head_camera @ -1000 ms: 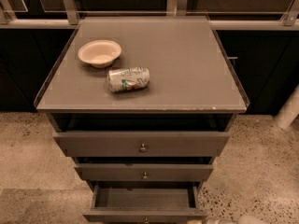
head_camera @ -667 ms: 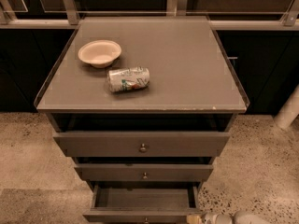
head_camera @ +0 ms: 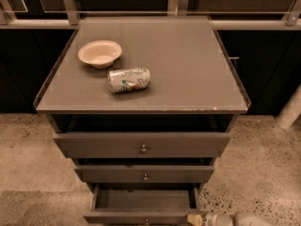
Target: Close bottom drawer
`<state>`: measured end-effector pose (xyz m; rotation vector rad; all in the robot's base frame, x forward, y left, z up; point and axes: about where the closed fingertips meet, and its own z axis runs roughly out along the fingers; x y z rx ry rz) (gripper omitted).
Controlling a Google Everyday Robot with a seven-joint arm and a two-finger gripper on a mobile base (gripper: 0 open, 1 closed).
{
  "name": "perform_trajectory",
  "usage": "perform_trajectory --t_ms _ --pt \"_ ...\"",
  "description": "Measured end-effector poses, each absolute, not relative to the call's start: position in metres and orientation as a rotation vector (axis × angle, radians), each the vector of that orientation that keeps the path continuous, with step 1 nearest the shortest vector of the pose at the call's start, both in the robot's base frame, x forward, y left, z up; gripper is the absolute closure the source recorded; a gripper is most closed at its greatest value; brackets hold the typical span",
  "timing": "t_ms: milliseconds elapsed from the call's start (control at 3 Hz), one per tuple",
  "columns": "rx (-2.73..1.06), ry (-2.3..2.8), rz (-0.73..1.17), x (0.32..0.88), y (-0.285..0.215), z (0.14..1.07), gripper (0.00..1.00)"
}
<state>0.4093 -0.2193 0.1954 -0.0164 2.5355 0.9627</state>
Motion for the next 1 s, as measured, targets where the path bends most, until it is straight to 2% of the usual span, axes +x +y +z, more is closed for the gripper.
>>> perform_trajectory --t_ms 1000 --pt "0.013 2.533 0.962 0.4142 -0.2179 0.1920 1.00"
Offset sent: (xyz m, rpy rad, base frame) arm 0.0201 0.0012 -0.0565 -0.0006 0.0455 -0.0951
